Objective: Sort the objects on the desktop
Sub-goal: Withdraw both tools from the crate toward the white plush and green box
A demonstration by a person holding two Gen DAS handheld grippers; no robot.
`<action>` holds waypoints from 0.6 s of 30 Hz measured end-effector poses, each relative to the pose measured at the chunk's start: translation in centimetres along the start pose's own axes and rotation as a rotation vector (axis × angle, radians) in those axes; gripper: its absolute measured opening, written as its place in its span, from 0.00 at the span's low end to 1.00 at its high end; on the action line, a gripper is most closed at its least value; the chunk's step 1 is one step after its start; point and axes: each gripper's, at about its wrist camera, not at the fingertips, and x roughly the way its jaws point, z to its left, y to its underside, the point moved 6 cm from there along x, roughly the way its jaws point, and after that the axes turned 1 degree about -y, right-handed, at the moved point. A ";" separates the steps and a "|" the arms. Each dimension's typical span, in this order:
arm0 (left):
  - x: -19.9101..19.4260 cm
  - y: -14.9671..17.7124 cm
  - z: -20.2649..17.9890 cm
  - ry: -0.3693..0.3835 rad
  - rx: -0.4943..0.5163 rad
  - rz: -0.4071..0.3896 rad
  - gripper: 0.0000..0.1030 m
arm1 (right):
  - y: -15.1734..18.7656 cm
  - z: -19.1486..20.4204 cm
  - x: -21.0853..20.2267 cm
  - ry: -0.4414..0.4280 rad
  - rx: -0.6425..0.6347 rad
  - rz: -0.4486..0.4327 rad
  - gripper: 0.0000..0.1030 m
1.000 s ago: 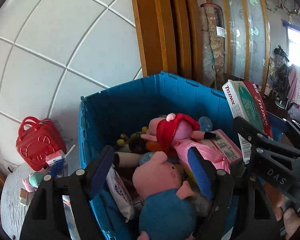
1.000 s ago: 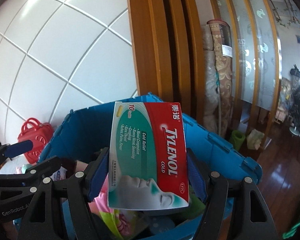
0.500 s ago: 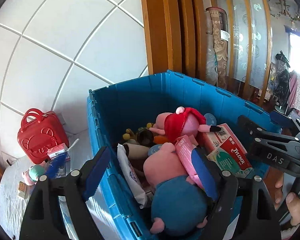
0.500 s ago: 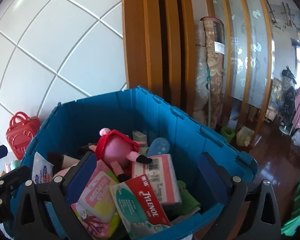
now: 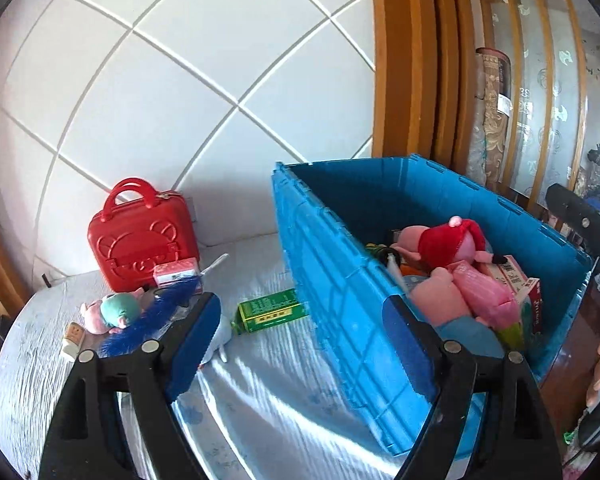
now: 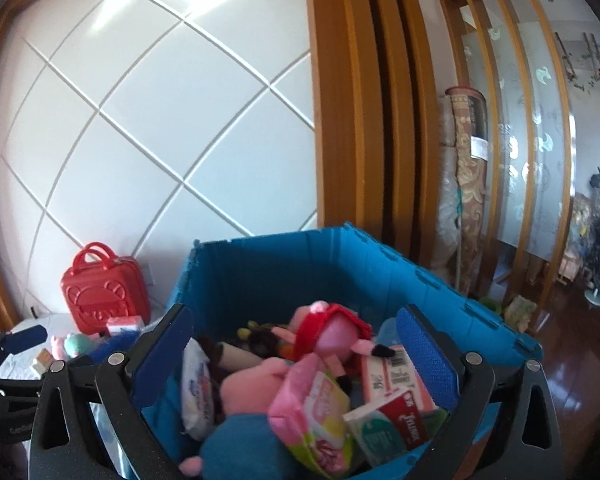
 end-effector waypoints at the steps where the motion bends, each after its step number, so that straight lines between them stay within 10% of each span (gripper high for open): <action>1: -0.1 0.3 1.6 -0.014 -0.013 0.003 0.81 | -0.1 1.2 -0.2 -0.016 -0.010 -0.006 1.00; 18: 4.6 6.0 23.1 -0.199 -0.200 0.181 0.81 | 6.2 25.1 5.6 -0.291 -0.193 0.204 1.00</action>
